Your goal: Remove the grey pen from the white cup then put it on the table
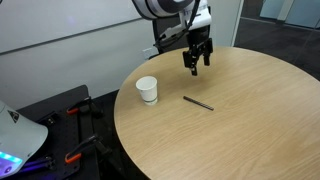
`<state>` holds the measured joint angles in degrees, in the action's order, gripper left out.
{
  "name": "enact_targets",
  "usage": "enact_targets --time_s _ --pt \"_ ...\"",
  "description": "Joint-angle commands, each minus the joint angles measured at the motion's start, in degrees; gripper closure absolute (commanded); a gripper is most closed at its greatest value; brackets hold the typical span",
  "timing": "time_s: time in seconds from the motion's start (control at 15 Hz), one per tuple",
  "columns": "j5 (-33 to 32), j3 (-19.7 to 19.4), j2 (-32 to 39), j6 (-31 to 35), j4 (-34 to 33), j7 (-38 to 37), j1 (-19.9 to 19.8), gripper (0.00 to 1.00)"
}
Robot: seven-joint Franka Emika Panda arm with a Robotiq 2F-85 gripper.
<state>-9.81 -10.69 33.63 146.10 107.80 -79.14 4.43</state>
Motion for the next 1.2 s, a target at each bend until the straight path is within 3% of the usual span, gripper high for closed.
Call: enact_targets --time_s 0.0,0.53,0.6,1.13 --pt "0.86 -1.32 -8.13 1.58 5.08 0.01 0.77 0.0" --pt "-0.2 -0.19 -19.09 2.72 11.48 0.03 0.06 0.0" --pt "-0.09 -0.11 -15.51 0.98 7.59 0.15 -0.38 0.0" --pt "-0.17 0.15 -17.53 1.44 9.81 0.12 -0.56 0.0"
